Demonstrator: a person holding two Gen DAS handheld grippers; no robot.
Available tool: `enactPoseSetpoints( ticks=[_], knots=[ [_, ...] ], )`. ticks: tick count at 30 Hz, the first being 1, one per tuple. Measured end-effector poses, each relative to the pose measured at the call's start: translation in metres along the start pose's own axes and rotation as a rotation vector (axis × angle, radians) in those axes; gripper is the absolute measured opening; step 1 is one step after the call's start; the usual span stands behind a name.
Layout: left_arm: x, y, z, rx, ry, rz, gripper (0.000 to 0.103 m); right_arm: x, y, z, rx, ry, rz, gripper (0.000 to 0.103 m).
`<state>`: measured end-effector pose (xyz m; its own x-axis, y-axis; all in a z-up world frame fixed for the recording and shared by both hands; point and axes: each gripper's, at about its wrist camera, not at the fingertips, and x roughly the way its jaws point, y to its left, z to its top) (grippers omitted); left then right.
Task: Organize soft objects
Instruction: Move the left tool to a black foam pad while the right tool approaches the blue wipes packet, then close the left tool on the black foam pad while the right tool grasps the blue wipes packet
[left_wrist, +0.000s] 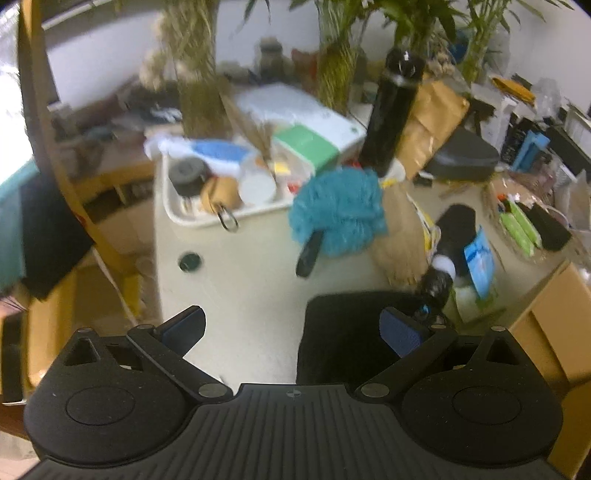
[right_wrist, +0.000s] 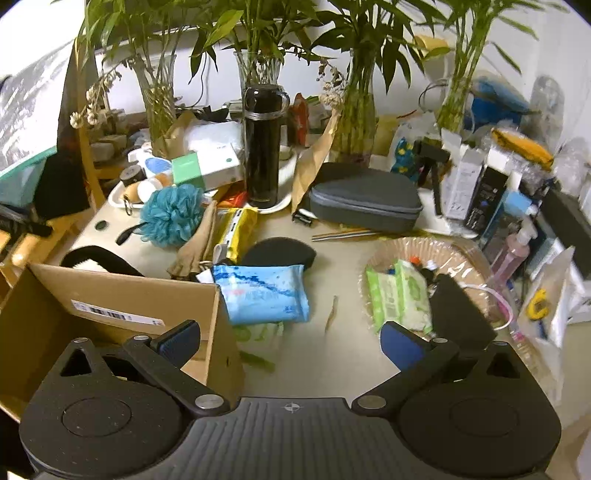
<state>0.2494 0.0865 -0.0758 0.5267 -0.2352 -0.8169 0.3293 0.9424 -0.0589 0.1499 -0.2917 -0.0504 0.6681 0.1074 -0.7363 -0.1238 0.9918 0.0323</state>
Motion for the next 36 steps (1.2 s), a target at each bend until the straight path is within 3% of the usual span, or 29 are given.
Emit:
enactPoseSetpoints(
  ticks=[4, 5, 7, 11, 13, 16, 19, 23, 30, 33, 34, 36],
  knots=[
    [0.015, 0.010, -0.010, 0.043, 0.055, -0.016, 0.100, 0.006, -0.010, 0.000, 0.065, 0.032, 0.077, 0.103],
    [0.019, 0.013, -0.012, 0.033, 0.066, -0.038, 0.092, 0.007, -0.012, 0.000, 0.076, 0.032, 0.091, 0.103],
    [0.024, 0.018, -0.015, 0.011, 0.086, -0.102, 0.091, 0.008, -0.014, 0.000, 0.087, 0.024, 0.120, 0.103],
    [0.032, 0.026, -0.016, -0.015, 0.089, -0.180, 0.089, 0.008, -0.017, 0.000, 0.104, 0.007, 0.159, 0.103],
    [0.032, 0.029, -0.015, -0.031, 0.082, -0.174, 0.088, 0.008, -0.018, 0.000, 0.111, -0.001, 0.165, 0.103],
    [0.033, 0.035, -0.013, -0.081, 0.078, -0.205, 0.061, 0.007, -0.020, 0.000, 0.124, -0.009, 0.188, 0.103],
    [0.037, 0.041, -0.014, -0.125, 0.106, -0.236, 0.061, 0.007, -0.024, -0.001, 0.143, -0.012, 0.194, 0.103],
    [0.044, 0.036, -0.020, -0.063, 0.156, -0.261, 0.061, 0.005, -0.029, -0.002, 0.169, -0.020, 0.209, 0.103],
    [0.065, 0.018, -0.024, 0.035, 0.186, -0.192, 0.058, 0.009, -0.029, -0.001, 0.177, -0.020, 0.212, 0.103],
    [0.074, 0.009, -0.025, 0.076, 0.198, -0.153, 0.036, 0.010, -0.027, 0.003, 0.167, -0.028, 0.213, 0.103],
    [0.076, 0.006, -0.025, 0.088, 0.205, -0.138, 0.023, 0.011, -0.027, 0.005, 0.164, -0.030, 0.213, 0.103],
    [0.077, 0.004, -0.024, 0.093, 0.202, -0.105, 0.018, 0.013, -0.027, 0.007, 0.164, -0.034, 0.214, 0.103]
  ],
)
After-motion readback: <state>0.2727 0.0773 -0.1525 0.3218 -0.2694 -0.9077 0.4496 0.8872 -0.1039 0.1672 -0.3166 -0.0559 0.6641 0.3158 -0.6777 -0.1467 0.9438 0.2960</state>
